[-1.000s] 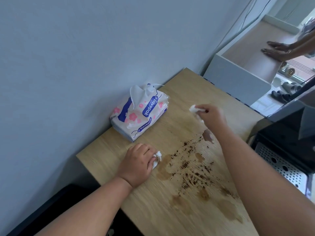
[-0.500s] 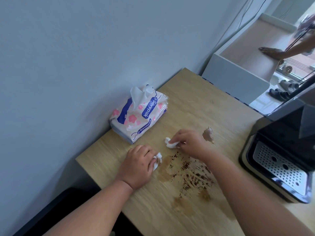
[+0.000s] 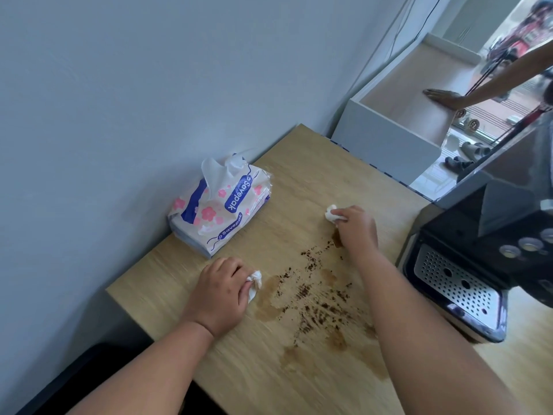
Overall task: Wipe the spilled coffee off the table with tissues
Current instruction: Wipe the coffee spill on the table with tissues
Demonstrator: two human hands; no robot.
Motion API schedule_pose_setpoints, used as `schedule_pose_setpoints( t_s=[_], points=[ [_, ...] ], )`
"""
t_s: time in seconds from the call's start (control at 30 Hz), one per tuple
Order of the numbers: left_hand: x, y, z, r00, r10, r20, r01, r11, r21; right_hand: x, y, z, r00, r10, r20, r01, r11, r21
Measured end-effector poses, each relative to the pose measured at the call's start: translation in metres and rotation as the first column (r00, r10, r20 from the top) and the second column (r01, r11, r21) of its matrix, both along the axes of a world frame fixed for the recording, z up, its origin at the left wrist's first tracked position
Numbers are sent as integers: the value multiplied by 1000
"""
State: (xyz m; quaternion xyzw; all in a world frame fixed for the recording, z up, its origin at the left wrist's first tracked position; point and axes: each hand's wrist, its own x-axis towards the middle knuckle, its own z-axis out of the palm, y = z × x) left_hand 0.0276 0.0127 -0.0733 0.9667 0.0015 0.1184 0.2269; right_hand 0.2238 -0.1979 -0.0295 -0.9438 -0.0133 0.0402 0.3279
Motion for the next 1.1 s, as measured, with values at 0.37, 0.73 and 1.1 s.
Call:
schedule_pose_setpoints(
  t_s=[0.37, 0.73, 1.1],
  points=[
    [2, 2, -1, 1000, 3, -16, -3, 1000, -16, -35, -18, 19, 963, 216, -164, -207, 976, 73],
    [3, -1, 3, 1000, 6, -7, -6, 1000, 1, -57, -22, -10, 996, 10, 86, -13, 1000, 29],
    [0, 1, 2, 1000, -2, -15, 2, 1000, 13, -103, -24, 10, 987, 99, -128, -72, 977, 200]
  ],
)
